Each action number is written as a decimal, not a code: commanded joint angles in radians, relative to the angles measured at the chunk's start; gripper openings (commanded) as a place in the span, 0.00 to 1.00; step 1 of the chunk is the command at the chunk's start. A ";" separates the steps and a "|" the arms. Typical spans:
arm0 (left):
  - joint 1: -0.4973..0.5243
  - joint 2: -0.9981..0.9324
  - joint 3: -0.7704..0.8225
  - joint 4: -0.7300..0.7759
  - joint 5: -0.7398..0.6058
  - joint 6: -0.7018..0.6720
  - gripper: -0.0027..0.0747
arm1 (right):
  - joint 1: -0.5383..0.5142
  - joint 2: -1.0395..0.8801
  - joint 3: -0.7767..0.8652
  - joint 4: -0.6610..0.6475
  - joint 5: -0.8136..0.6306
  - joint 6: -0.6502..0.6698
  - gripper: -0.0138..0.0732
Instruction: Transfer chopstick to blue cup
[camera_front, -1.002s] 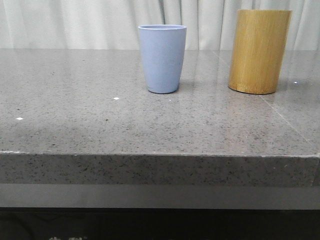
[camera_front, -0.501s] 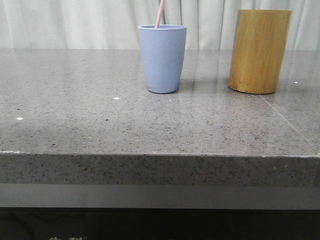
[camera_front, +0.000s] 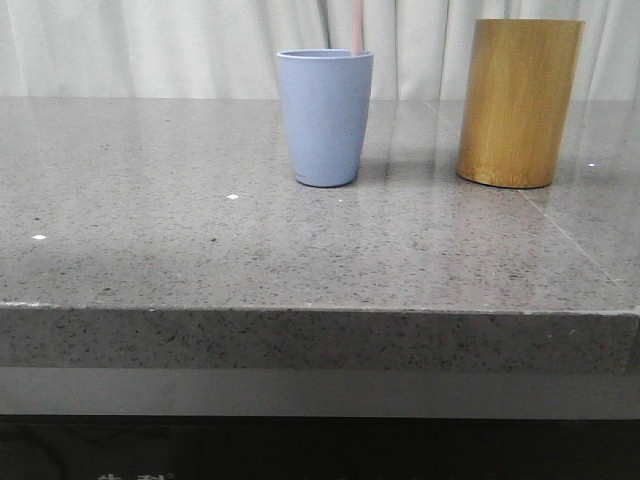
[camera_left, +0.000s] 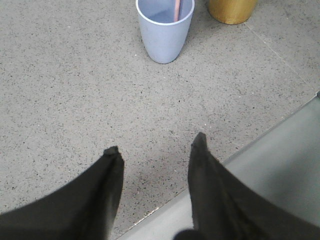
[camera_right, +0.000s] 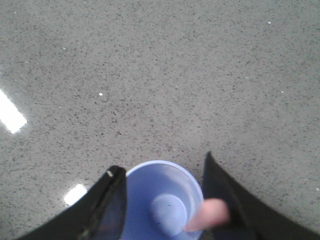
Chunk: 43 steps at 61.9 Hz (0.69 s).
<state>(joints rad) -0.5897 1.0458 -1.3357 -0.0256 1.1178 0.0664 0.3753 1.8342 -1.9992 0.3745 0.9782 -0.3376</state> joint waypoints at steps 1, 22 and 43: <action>-0.008 -0.013 -0.025 -0.001 -0.065 -0.003 0.44 | -0.003 -0.081 -0.032 -0.025 -0.033 -0.008 0.66; -0.008 -0.013 -0.025 -0.001 -0.110 -0.003 0.44 | -0.003 -0.315 -0.026 -0.279 0.104 0.205 0.66; -0.008 -0.013 -0.025 -0.001 -0.110 -0.003 0.44 | -0.004 -0.635 0.362 -0.322 -0.045 0.327 0.66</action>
<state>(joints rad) -0.5897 1.0458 -1.3357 -0.0238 1.0772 0.0664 0.3753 1.3008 -1.7148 0.0635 1.0653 -0.0417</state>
